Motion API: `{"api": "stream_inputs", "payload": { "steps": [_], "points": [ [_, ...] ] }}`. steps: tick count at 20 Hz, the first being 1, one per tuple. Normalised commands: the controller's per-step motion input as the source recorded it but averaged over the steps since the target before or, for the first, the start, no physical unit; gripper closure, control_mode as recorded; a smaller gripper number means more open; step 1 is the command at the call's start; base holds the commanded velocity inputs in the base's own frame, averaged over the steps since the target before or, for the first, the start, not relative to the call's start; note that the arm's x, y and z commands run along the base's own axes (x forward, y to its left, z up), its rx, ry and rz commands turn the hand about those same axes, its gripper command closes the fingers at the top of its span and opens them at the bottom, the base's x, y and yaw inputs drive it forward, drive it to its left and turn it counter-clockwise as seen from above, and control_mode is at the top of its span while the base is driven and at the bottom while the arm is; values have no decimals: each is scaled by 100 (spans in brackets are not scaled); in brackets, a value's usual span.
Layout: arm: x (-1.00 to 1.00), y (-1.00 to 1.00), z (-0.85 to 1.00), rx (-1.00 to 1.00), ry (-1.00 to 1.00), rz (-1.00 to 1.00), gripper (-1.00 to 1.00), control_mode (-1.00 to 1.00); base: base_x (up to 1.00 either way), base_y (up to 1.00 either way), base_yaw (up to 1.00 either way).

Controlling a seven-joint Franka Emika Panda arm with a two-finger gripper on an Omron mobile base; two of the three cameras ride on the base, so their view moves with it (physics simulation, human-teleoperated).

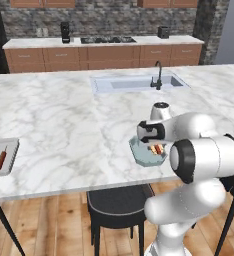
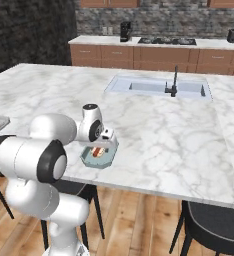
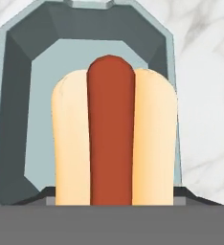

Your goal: Place one cooked food and one vegetable from the large plate to each tupperware container.

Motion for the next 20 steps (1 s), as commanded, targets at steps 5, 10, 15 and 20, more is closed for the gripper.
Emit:
{"api": "stream_inputs", "payload": {
  "steps": [5,10,15,20],
  "points": [
    [5,-1,-36,0,0,0,100,-100,0,0,0],
    [18,-1,-11,0,0,0,100,-100,0,0,0],
    [3,0,-16,0,0,0,100,-100,0,0,0],
    [0,0,-3,0,0,0,-100,-100,0,0,0]
  ]
}}
